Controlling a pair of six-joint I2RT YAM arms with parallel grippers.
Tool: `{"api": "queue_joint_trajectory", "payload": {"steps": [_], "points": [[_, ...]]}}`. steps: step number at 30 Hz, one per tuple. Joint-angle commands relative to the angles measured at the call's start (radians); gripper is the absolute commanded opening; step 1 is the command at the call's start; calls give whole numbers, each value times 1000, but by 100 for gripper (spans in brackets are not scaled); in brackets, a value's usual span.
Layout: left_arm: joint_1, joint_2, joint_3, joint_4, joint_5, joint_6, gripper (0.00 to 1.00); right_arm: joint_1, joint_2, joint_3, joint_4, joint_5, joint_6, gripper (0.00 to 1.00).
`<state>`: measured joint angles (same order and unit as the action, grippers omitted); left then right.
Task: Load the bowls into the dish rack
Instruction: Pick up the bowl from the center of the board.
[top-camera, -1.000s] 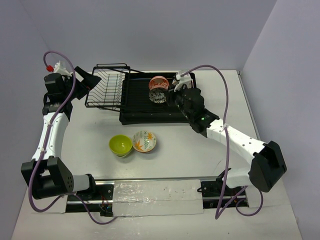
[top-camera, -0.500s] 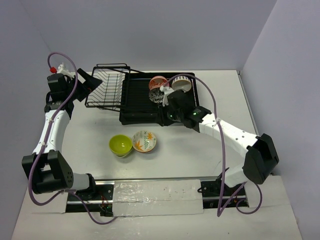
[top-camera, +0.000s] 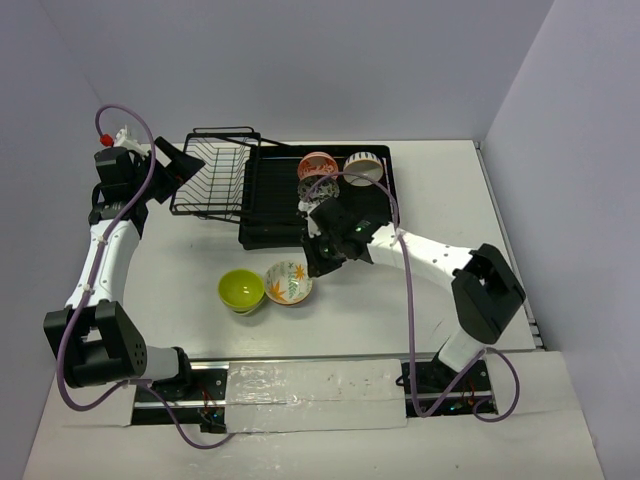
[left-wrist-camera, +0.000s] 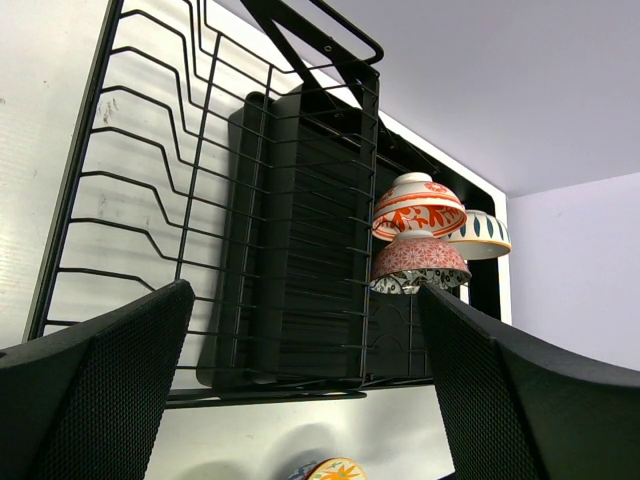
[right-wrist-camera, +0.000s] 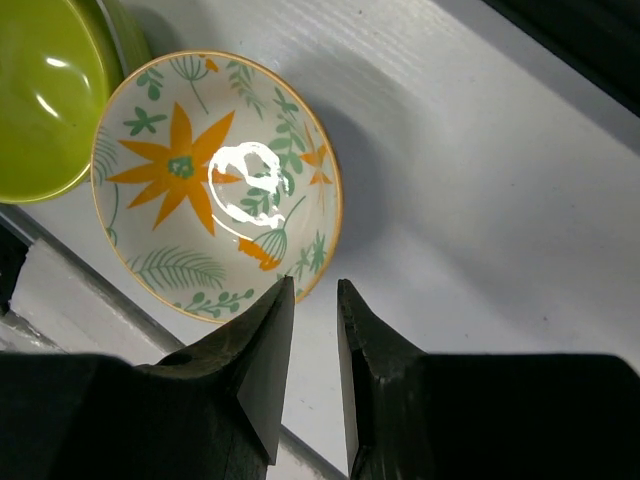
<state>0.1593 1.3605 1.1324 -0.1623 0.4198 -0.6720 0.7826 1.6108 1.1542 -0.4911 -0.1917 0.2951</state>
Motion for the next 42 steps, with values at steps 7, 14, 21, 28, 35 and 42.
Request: {"api": "queue_joint_trajectory", "payload": {"steps": [7,14,21,28,35,42], "points": [[-4,-17,27,10,2,20,99,44,81,104,-20,-8,-19,32],[-4,-18,27,12,5,20,99,43,124,156,-46,29,-37,33],[-4,-17,29,14,14,17,99,44,159,209,-79,87,-60,34],[-4,-17,30,12,13,20,99,41,204,234,-99,106,-70,34],[-6,31,41,17,20,15,99,41,157,305,-167,90,-100,34],[-32,57,64,3,-58,58,99,38,35,267,-127,132,-123,35]]}}
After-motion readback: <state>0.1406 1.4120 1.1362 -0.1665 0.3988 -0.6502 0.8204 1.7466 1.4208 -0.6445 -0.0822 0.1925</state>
